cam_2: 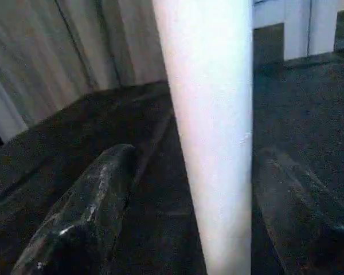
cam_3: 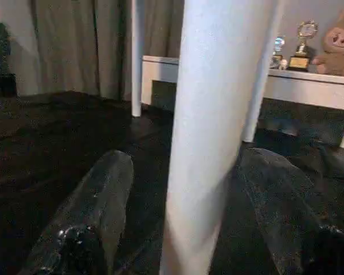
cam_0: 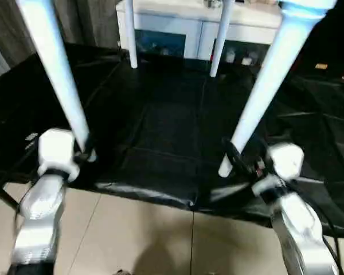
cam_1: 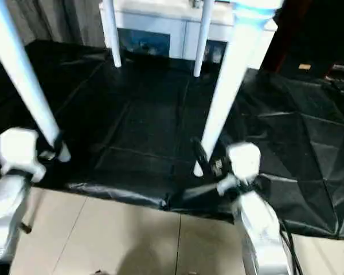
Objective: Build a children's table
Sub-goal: Flip table
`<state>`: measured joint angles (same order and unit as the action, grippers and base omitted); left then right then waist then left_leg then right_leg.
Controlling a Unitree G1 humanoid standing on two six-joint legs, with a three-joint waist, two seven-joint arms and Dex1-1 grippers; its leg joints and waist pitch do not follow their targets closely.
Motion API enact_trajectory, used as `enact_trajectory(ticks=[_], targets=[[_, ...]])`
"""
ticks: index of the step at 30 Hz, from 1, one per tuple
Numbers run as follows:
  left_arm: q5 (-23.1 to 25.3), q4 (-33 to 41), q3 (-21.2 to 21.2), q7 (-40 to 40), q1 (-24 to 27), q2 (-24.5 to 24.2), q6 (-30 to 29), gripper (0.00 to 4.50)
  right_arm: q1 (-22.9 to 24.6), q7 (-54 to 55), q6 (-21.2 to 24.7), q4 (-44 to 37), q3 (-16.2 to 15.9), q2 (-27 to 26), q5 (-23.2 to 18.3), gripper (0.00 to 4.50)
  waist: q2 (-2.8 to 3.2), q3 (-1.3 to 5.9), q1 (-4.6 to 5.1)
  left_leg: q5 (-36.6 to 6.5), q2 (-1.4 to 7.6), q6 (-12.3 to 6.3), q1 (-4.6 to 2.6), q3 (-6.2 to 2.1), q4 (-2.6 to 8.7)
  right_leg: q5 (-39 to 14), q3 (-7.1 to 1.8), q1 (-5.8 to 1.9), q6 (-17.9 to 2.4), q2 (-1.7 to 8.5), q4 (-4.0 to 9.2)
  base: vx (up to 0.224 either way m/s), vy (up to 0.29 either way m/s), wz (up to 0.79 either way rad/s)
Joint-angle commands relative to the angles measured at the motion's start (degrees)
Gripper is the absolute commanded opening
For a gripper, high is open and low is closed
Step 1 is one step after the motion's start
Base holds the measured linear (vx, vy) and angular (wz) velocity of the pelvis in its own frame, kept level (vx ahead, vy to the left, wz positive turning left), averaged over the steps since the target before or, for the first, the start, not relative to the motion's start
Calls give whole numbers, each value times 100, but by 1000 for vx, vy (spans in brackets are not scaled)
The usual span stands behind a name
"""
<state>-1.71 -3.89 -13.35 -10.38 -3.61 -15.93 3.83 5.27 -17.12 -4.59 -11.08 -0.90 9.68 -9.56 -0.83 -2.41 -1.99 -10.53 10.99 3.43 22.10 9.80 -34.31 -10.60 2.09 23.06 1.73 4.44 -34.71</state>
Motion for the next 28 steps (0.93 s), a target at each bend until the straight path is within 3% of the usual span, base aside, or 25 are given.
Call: enact_trajectory(ticks=[1,2,3,4,6,7,11,12,13,14,15,17,18,19,22,28], targets=[[-315,428,-95,-167,302,122,184,358,200,72,51,-417,157,-16,-99,322,108,241,-13,-2649,207,198,-110,-107,569,-1825,-198,-115,-746,248,514,0,0,0],[-397,548,-99,-216,445,164,238,358,278,93,75,-529,198,-25,-142,322,132,227,-21,-2702,206,203,-107,-107,578,-1877,-200,-105,-727,242,526,0,0,0],[-554,738,-116,-279,649,228,301,358,390,133,140,-703,239,-28,-206,322,114,223,-3,-2844,206,210,-123,-104,580,-1998,-195,-88,-678,230,541,0,0,0],[-821,1042,-166,-353,914,347,340,358,534,159,263,-911,278,-36,-343,322,159,227,-9,-2870,210,224,-120,-118,591,-1998,-198,-103,-661,239,541,0,0,0],[-1042,1405,-150,-411,1222,432,356,358,692,190,417,-1126,313,-38,-496,322,142,209,-15,-2977,224,220,-114,-118,605,-2106,-194,-94,-609,235,566,0,0,0],[-1176,1629,-101,-424,1371,483,200,358,753,212,519,-1206,314,-34,-528,322,151,194,-3,-3140,206,240,-143,-116,600,-2281,-192,-50,-566,215,593,0,0,0],[-1347,2342,290,-402,1733,573,-626,358,791,316,1195,-1395,274,-5,-644,322,165,148,2,-3371,193,325,-160,-144,608,-2717,-184,-25,-387,207,636,0,0,0],[-1314,2468,394,-304,1750,643,-782,358,744,364,1423,-1413,232,12,-587,322,154,134,0,-3483,168,330,-193,-144,587,-2995,-173,18,-283,199,685,0,0,0],[-1029,2560,552,-40,1687,773,-974,358,652,408,1656,-1420,95,20,-440,322,97,132,18,-3472,157,348,-196,-144,569,-3166,-166,18,-200,196,702,0,0,0],[-915,2556,605,18,1652,798,-992,358,625,427,1693,-1419,45,18,-360,322,124,124,16,-3413,155,360,-176,-162,580,-3201,-159,-4,-164,204,697,0,0,0],[-708,2554,707,91,1581,818,-1081,358,621,506,1836,-1419,2,-15,-344,322,101,126,24,-3297,143,360,-149,-159,576,-3302,-155,-14,-62,212,722,0,0,0],[-583,2553,774,130,1534,827,-1139,358,620,567,1940,-1419,-19,-38,-339,322,117,132,29,-3183,129,360,-130,-173,569,-3435,-157,-18,40,233,727,0,0,0],[-499,2526,851,138,1461,823,-1149,358,595,615,2025,-1368,-78,-29,-240,322,75,135,42,-3154,124,359,-115,-176,563,-3497,-143,-28,83,231,740,0,0,0],[-443,2470,908,233,1338,840,-1135,358,503,719,2084,-1239,-174,7,100,322,81,140,40,-3119,121,360,-114,-182,566,-3492,-141,-30,87,235,738,0,0,0],[-361,2397,958,255,1275,805,-1039,358,354,952,2132,-1060,-172,51,455,322,73,139,60,-3205,121,374,-136,-188,566,-3434,-121,-20,43,223,741,0,0,0],[-256,2360,853,474,1049,829,-1295,358,223,1069,2120,-1026,-119,4,416,322,106,170,68,-3143,130,343,-151,-179,587,-2813,-121,-49,-100,202,702,0,0,0]])
